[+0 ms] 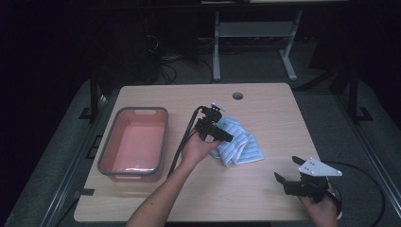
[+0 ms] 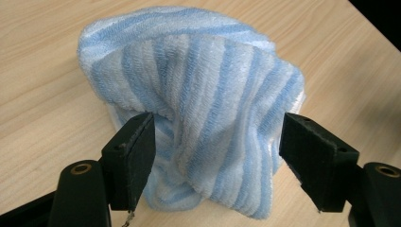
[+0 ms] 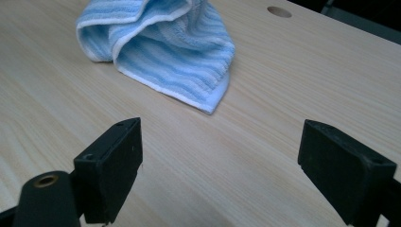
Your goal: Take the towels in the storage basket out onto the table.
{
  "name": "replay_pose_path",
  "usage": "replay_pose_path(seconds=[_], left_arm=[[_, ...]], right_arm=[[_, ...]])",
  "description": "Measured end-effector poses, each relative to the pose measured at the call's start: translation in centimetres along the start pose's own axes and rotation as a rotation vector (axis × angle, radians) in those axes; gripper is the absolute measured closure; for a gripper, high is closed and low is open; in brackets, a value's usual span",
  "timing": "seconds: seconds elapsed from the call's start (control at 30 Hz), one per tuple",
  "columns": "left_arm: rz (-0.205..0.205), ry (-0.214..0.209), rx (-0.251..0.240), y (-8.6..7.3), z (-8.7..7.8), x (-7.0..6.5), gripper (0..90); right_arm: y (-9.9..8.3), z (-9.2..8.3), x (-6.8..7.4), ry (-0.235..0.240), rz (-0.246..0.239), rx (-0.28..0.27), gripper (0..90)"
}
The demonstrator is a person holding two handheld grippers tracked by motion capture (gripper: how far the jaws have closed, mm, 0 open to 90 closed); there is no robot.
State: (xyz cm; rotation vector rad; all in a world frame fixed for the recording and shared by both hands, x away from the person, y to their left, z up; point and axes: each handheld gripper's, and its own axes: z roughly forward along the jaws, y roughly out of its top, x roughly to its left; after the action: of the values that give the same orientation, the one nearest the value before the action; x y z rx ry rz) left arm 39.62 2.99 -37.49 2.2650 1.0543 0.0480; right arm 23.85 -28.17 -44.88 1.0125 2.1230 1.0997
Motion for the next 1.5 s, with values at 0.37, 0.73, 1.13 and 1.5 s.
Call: replay_pose_path(seconds=[0.37, 0.73, 1.13, 1.5], left_arm=[[-0.006, -0.016, -0.028, -1.1, -0.9, 0.2, 26.8], [-0.01, -0.02, -0.052, -2.2, -1.6, 0.3, 26.5], [-0.006, -0.021, -0.059, -3.8, -2.4, 0.2, 26.6], [-0.009, -0.035, -0.069, -5.8, -2.8, 0.1, 26.6]], right_arm=[[0.0, 0.1, -0.1, 0.002, 0.01, 0.008, 14.1], [-0.1, 0.2, -0.2, 0.003, 0.008, 0.011, 14.1], [-0.1, 0.2, -0.2, 0.003, 0.017, 0.013, 14.1], [-0.3, 0.3, -0.3, 0.002, 0.022, 0.02, 14.1]])
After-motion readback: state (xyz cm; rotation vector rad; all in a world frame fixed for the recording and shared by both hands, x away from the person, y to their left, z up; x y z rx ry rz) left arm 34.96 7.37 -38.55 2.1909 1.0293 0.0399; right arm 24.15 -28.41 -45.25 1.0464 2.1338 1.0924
